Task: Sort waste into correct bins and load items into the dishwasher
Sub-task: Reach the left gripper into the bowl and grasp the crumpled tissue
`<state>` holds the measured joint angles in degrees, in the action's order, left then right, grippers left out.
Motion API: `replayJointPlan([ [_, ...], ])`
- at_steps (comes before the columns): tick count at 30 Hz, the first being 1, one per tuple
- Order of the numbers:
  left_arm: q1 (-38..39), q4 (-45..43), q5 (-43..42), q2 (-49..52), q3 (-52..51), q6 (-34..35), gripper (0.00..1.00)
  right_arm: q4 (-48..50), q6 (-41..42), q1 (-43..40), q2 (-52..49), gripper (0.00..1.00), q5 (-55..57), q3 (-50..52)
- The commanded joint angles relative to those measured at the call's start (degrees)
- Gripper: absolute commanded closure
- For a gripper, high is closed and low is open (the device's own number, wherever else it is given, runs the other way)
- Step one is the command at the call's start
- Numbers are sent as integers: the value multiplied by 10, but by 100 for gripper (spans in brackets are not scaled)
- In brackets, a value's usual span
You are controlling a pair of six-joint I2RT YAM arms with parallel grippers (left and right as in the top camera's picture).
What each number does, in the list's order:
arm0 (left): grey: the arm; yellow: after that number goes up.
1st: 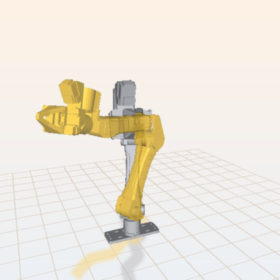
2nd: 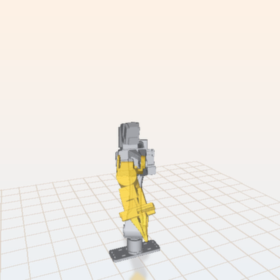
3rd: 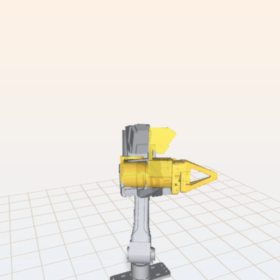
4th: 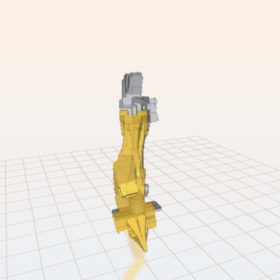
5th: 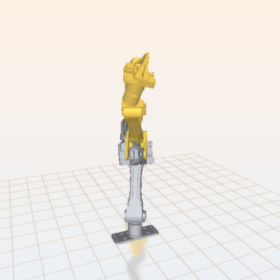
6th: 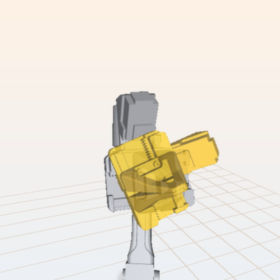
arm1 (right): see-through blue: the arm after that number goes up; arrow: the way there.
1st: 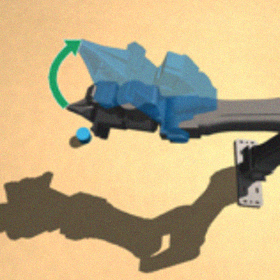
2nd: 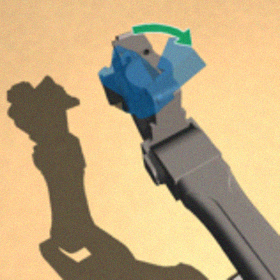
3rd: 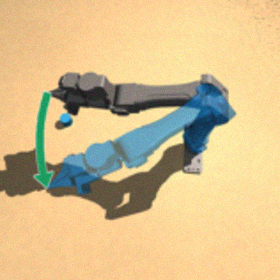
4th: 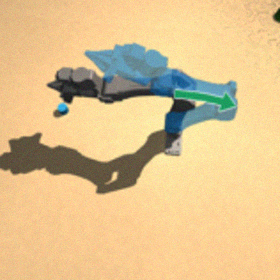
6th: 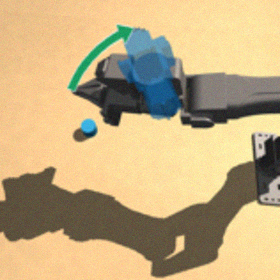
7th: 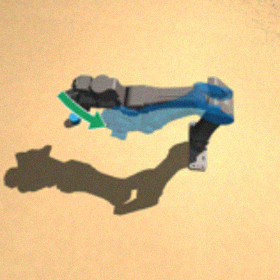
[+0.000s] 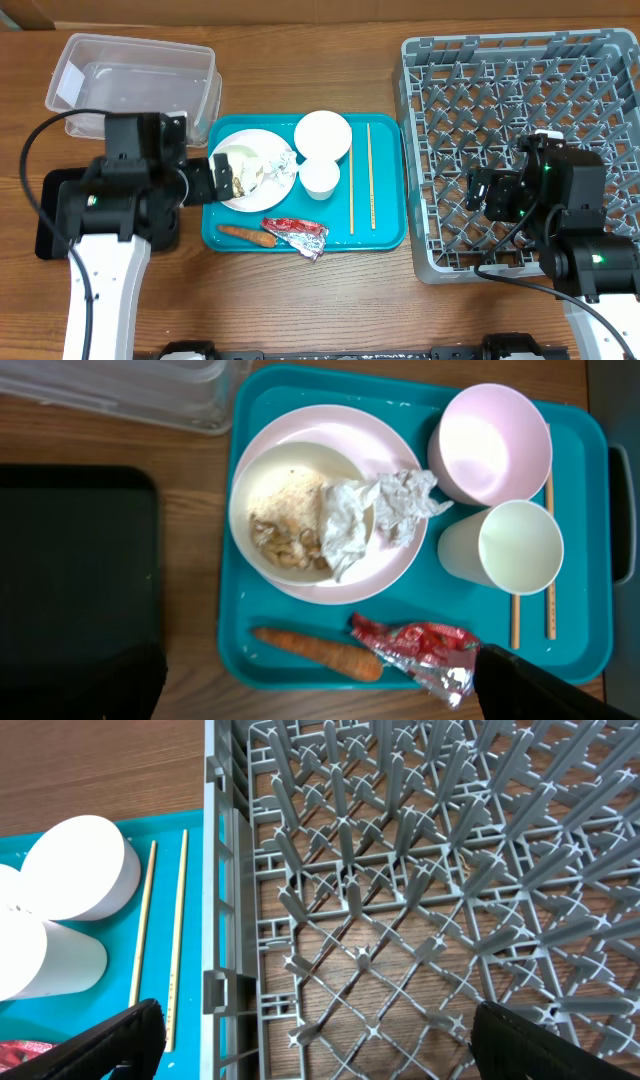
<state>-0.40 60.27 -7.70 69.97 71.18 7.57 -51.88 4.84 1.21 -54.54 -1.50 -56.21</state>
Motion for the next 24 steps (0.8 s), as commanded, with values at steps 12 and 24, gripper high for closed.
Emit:
replayJointPlan([
  [12, 36, -86, -48, 232, 12, 18, 12, -3, -2, 3, 2, 0, 0, -20],
  [24, 51, -143, -24, 322, 12, 19, 23, -10, -2, 3, 2, 0, 0, -20],
])
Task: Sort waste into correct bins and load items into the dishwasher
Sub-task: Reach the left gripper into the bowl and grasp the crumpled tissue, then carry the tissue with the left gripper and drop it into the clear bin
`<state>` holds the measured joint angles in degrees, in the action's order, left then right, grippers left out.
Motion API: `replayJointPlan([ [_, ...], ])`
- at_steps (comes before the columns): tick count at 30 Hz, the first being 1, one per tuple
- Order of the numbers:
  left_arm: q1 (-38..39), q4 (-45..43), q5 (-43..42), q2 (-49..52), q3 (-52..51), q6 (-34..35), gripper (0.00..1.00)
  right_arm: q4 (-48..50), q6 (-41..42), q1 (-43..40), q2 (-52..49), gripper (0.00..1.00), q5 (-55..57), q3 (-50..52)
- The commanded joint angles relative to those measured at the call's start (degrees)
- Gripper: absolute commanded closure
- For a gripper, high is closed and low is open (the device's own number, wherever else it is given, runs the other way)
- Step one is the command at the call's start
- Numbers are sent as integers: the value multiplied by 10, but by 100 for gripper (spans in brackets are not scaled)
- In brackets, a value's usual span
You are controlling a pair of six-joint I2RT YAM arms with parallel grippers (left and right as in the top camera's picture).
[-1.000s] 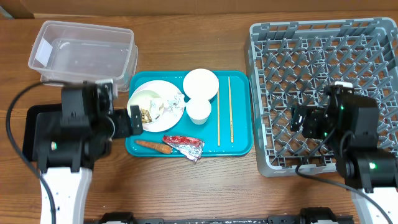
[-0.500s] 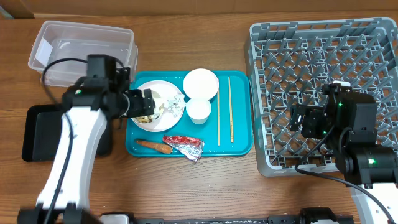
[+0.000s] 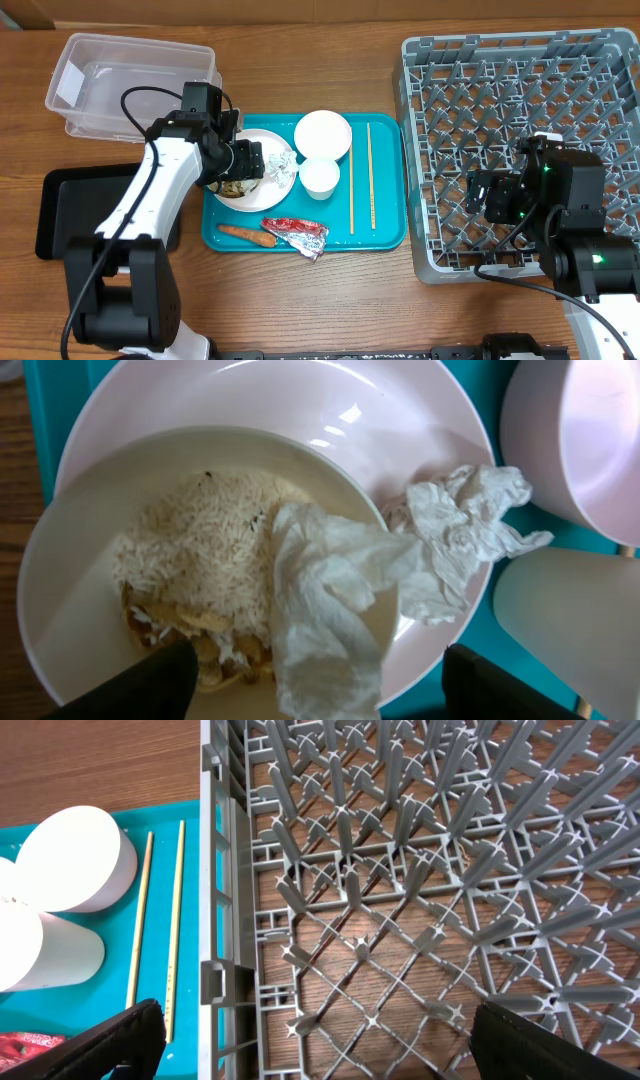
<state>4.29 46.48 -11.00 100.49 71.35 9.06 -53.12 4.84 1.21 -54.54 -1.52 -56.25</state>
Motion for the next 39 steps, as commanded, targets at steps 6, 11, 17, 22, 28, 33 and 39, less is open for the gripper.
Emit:
replayJointPlan([
  [6, 8, -11, 9, 34, 10, 4, 37, 0, -2, 3, 2, 0, 0, -19],
  [11, 15, -22, 11, 43, 11, 4, 56, -3, -2, 3, 2, 0, 0, -19],
  [17, 15, -24, 11, 43, 12, 4, 93, -4, -2, 3, 2, 0, 0, -19],
  [22, 13, 4, 16, 34, 39, 4, 96, -4, -2, 3, 2, 0, 0, -19],
  [28, 4, 78, 88, 4, 144, 4, 96, -4, -2, 3, 2, 0, 0, -19],
  [33, -10, 82, 166, -9, 225, 4, 96, -7, -2, 3, 2, 0, 0, -19],
  [39, -43, -1, 219, -1, 234, 4, 96, -13, -2, 3, 2, 0, 0, -19],
])
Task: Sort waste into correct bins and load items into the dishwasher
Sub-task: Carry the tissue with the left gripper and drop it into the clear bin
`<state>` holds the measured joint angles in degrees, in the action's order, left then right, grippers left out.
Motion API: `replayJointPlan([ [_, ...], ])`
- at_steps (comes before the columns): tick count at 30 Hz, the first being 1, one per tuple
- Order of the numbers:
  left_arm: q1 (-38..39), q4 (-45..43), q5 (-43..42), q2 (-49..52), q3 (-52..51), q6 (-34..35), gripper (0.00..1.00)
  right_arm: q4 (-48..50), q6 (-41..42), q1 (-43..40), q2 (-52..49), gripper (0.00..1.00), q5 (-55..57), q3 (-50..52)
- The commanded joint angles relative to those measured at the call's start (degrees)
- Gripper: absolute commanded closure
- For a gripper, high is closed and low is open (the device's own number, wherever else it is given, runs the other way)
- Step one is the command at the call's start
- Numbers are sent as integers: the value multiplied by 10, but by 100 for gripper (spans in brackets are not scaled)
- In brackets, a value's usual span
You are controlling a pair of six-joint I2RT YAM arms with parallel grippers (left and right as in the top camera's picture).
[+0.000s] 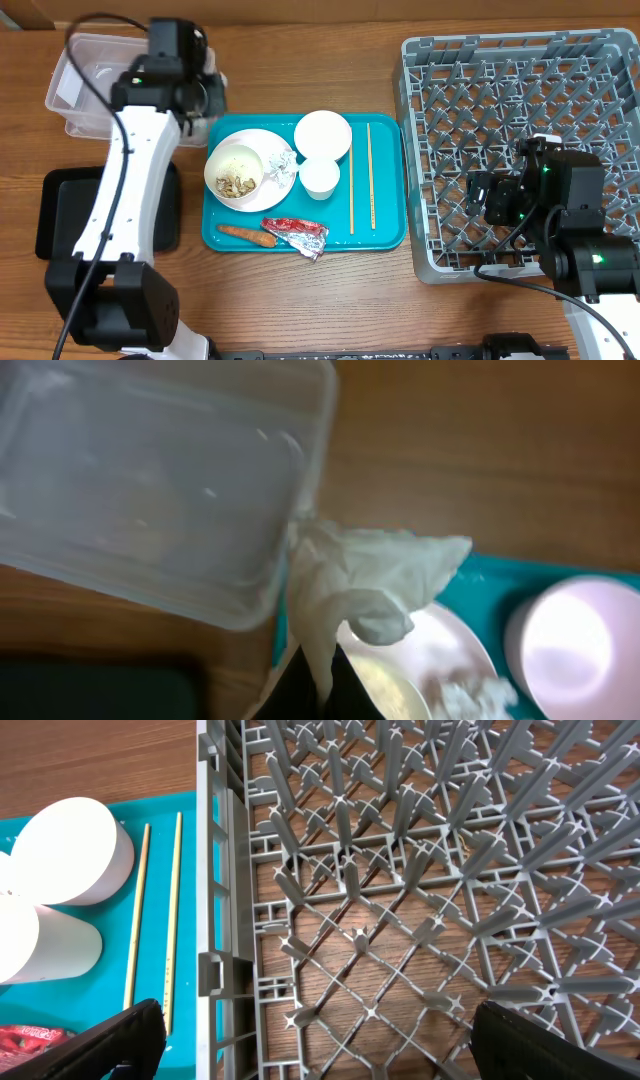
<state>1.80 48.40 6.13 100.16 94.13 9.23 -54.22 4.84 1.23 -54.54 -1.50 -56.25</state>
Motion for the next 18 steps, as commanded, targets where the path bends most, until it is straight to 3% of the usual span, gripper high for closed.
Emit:
replayJointPlan([
  [1, -24, -33, 48, 7, 6, 2, 96, -3, -2, 2, 2, 0, 0, -19],
  [7, -51, -83, 48, 50, 6, 2, 93, -4, -2, 2, 2, 0, 0, -19],
  [9, -56, -93, 48, 61, 6, 2, 71, -4, -2, 2, 2, 0, 0, -19],
  [13, -55, -95, 45, 54, 18, 2, 48, -9, -2, 2, 2, 0, 0, -19],
  [15, -47, -74, 31, 45, 35, 2, 45, -9, -2, 2, 2, 0, 0, -19],
  [18, -18, 11, -98, 23, 56, 2, 46, -9, -2, 2, 2, 0, 0, -19],
])
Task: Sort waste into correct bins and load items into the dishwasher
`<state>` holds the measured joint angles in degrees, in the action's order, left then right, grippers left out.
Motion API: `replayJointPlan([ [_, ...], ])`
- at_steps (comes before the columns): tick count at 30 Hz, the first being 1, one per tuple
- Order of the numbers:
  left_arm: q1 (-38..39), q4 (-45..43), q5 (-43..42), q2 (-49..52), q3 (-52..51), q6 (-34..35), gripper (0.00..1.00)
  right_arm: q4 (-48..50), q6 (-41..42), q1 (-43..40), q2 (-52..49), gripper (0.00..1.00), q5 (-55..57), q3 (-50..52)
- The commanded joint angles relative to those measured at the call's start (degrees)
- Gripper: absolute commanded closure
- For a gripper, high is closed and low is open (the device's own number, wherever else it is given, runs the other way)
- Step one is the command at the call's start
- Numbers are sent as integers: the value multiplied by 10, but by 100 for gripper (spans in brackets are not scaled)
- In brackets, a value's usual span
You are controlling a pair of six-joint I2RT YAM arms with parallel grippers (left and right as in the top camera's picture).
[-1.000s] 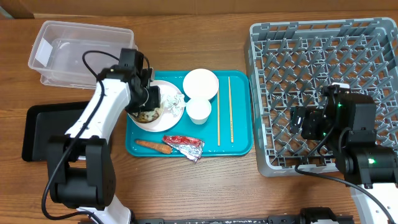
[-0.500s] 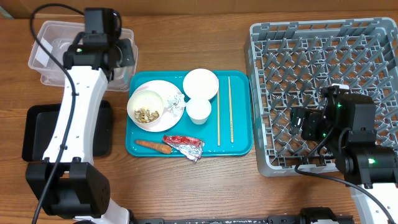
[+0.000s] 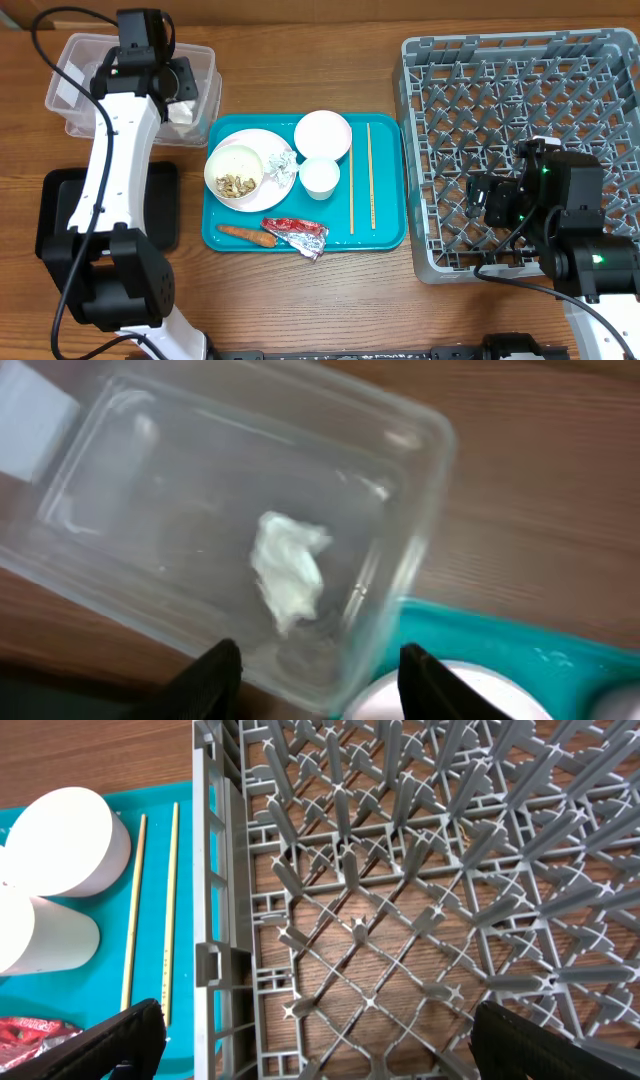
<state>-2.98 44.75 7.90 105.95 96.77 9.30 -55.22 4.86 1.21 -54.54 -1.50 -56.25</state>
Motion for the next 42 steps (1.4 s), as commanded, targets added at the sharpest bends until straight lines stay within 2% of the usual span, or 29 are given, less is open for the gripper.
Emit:
replayJointPlan([
  [1, 47, 82, -160, -36, 29, 2, 45, 2, -2, 3, 2, 0, 0, -19],
  [5, 95, 156, -168, -24, 19, 2, 43, 2, -2, 3, 2, 0, 0, -19],
  [8, 127, 180, -156, -10, 2, 2, 42, 2, -2, 3, 2, 0, 0, -19],
  [15, 175, 163, -117, 28, -30, 1, 41, -3, -2, 3, 2, 0, 0, -19],
  [29, 196, 166, -124, 148, -30, 1, 42, -9, -2, 3, 2, 0, 0, -19],
  [31, 196, 166, -124, 155, -30, 1, 45, -9, -2, 3, 2, 0, 0, -19],
  [33, 196, 165, -124, 155, -30, 1, 57, -9, -2, 3, 2, 0, 0, -19],
  [34, 196, 164, -124, 155, -30, 1, 68, -9, -2, 3, 2, 0, 0, -19],
  [35, 196, 165, -124, 154, -28, 1, 87, -9, -2, 3, 2, 0, 0, -19],
  [36, 196, 166, -123, 154, -25, 1, 96, -9, -2, 3, 2, 0, 2, -19],
  [42, 192, 220, -105, 145, 32, 2, 96, -9, -4, 3, 2, 0, 6, -19],
])
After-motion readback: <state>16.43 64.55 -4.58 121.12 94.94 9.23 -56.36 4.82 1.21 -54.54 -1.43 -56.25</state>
